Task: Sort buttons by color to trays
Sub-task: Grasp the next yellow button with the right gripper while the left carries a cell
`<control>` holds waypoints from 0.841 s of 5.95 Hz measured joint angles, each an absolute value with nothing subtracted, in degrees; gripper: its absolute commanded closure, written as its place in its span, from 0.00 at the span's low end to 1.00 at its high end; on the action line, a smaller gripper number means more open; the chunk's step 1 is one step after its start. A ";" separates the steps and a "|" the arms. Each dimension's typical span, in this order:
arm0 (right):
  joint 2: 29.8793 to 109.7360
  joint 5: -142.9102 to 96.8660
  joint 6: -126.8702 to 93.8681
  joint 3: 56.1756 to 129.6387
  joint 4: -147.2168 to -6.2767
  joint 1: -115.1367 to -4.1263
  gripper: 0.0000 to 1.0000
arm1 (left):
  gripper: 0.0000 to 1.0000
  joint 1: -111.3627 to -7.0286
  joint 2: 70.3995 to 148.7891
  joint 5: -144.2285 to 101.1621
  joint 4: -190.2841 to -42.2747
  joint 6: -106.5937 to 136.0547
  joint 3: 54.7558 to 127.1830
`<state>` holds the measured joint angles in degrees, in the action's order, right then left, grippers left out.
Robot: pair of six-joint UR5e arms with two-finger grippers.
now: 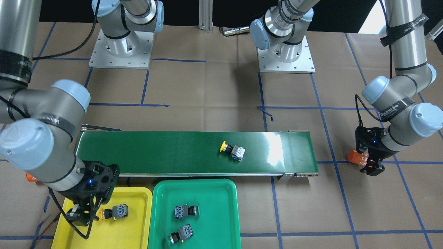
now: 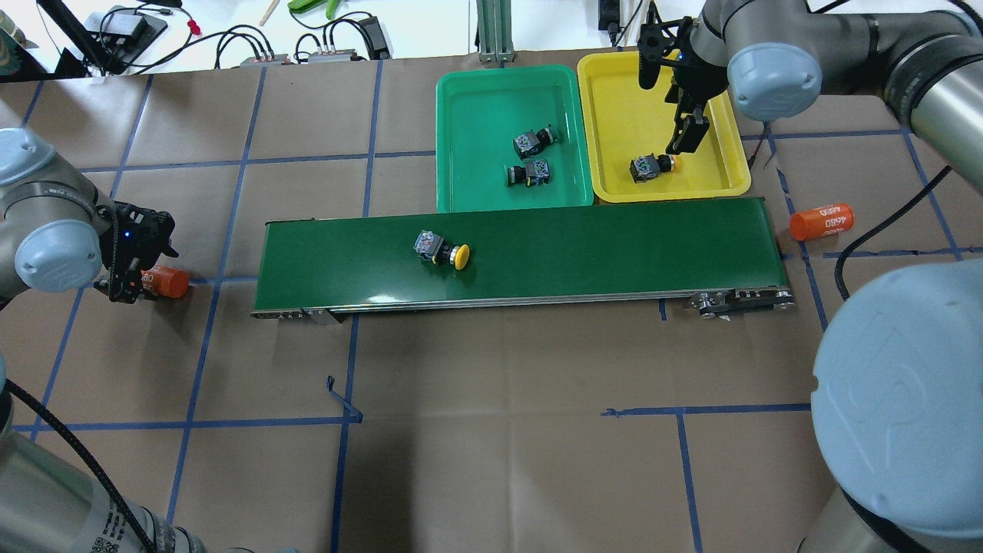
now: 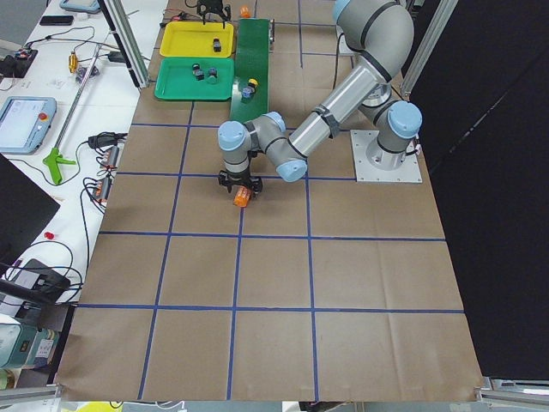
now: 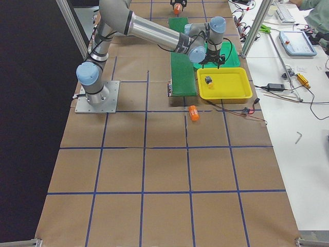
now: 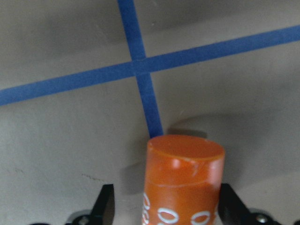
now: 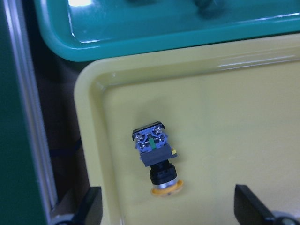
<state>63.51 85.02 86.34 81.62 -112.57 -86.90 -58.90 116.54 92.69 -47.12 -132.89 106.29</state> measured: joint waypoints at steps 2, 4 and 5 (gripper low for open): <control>70.94 85.16 85.32 82.31 -101.18 -91.56 0.00 | 1.00 -59.63 114.71 92.82 -47.95 -128.88 106.15; 73.11 86.51 82.73 84.39 -98.48 -95.19 0.00 | 1.00 -63.35 108.57 92.48 -56.24 -121.32 105.67; 73.10 86.47 80.57 85.66 -98.68 -96.89 0.00 | 1.00 -67.40 106.56 92.38 -58.81 -114.77 105.72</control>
